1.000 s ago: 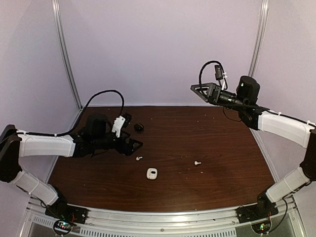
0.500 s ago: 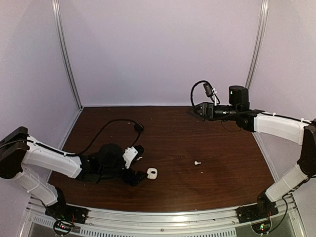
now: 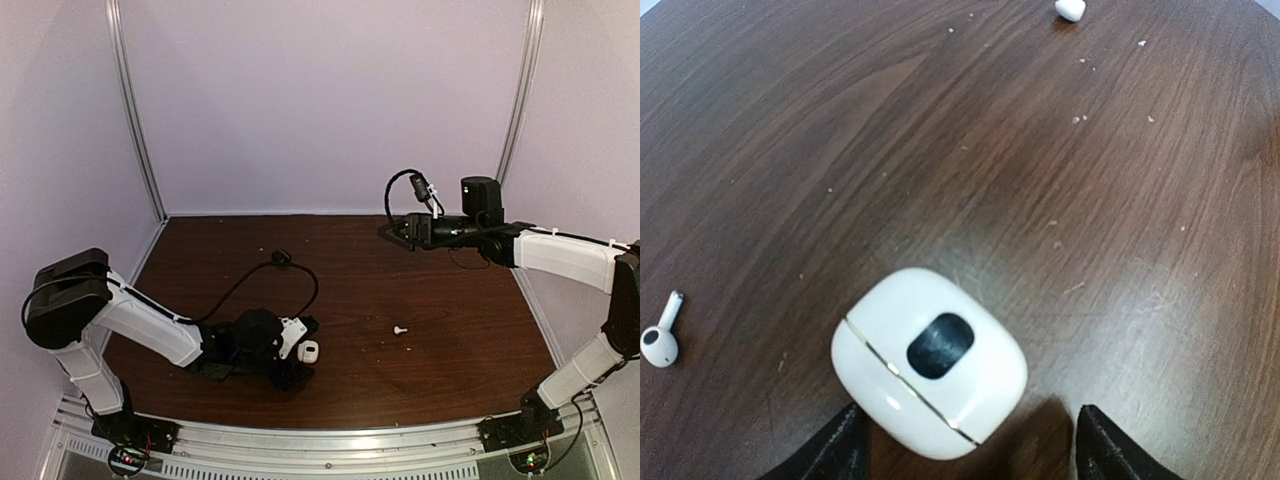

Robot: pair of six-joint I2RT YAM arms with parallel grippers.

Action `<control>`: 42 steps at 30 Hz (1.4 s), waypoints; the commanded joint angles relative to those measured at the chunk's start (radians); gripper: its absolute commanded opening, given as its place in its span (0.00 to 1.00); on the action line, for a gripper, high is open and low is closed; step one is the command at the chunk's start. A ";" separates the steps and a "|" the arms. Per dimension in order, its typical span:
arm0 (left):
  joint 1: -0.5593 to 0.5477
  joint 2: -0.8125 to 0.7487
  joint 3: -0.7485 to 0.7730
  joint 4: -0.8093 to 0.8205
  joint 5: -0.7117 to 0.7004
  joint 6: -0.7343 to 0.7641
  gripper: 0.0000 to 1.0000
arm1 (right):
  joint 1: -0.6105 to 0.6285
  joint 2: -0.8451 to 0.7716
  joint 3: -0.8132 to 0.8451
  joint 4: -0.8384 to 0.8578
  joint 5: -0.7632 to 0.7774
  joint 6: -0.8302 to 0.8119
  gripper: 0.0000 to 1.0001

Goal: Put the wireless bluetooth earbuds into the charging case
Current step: Pick up the charging case from the center of the board.

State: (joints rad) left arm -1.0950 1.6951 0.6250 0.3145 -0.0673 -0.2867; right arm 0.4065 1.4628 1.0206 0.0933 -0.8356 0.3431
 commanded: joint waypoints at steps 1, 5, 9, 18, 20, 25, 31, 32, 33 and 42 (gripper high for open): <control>-0.001 0.044 0.050 0.064 0.002 0.021 0.72 | 0.001 0.016 0.013 -0.009 0.009 -0.017 1.00; -0.002 0.099 0.091 0.078 0.017 0.039 0.69 | 0.001 0.023 0.018 -0.012 0.007 -0.016 1.00; -0.001 0.129 0.112 0.083 0.034 0.056 0.66 | -0.004 0.017 0.017 -0.016 0.011 -0.016 1.00; 0.022 0.103 0.085 0.086 0.019 0.090 0.53 | -0.011 0.006 0.000 -0.032 0.003 -0.019 1.00; 0.028 0.085 0.061 0.102 0.019 0.107 0.51 | -0.011 0.004 -0.007 -0.027 -0.002 -0.017 1.00; 0.030 0.052 0.033 0.147 -0.028 0.154 0.41 | -0.010 0.017 -0.054 0.026 -0.040 0.037 0.99; 0.030 -0.014 0.012 0.230 -0.056 0.215 0.34 | -0.005 0.014 -0.127 0.068 -0.082 0.083 0.90; 0.030 -0.029 0.010 0.238 -0.054 0.230 0.34 | -0.001 0.013 -0.136 0.071 -0.093 0.085 0.89; 0.030 -0.042 0.010 0.248 -0.048 0.246 0.33 | 0.008 0.013 -0.143 0.071 -0.104 0.088 0.87; 0.019 -0.171 0.032 0.284 -0.068 0.387 0.31 | 0.153 0.032 -0.173 0.062 -0.179 0.082 0.76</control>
State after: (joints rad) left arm -1.0725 1.5723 0.6407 0.5217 -0.1139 0.0051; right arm 0.5117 1.4818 0.8528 0.1284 -0.9577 0.4229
